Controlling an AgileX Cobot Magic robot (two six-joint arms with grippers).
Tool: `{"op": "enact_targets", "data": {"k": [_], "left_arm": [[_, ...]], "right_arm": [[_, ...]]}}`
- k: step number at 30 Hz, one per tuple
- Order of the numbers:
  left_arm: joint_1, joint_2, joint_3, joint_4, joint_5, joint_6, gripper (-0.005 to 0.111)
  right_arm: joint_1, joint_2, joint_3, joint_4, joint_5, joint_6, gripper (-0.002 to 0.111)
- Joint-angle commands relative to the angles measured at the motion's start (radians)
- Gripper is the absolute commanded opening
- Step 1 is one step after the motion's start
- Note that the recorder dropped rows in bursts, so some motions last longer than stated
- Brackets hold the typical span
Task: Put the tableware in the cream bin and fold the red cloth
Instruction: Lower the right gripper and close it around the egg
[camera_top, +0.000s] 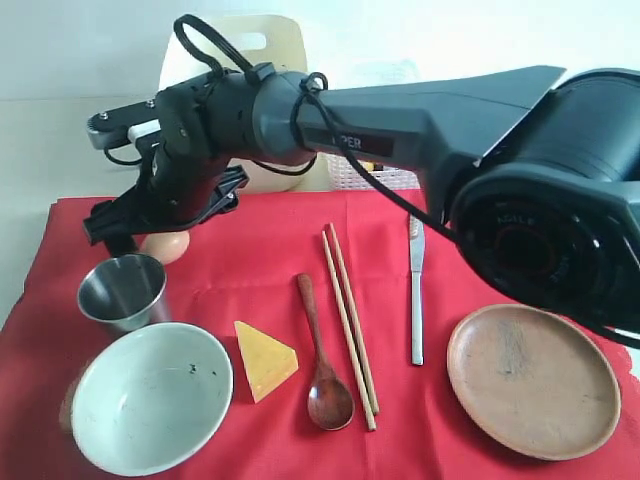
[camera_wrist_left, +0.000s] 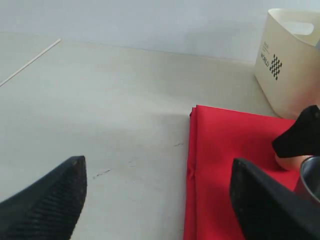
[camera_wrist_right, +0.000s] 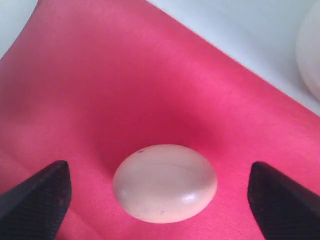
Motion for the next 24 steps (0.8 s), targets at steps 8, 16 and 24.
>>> {"op": "enact_targets", "data": {"k": [8, 16, 24], "left_arm": [[-0.003, -0.005, 0.002, -0.002, -0.010, -0.004, 0.075], [-0.003, -0.005, 0.002, -0.002, -0.010, -0.004, 0.075], [-0.003, -0.005, 0.002, -0.002, -0.010, -0.004, 0.075]], "right_arm": [[0.017, 0.026, -0.001, -0.057, 0.006, 0.041, 0.080], [0.017, 0.034, -0.001, -0.080, 0.014, 0.109, 0.041], [0.017, 0.019, -0.001, -0.080, 0.014, 0.112, 0.000]]}}
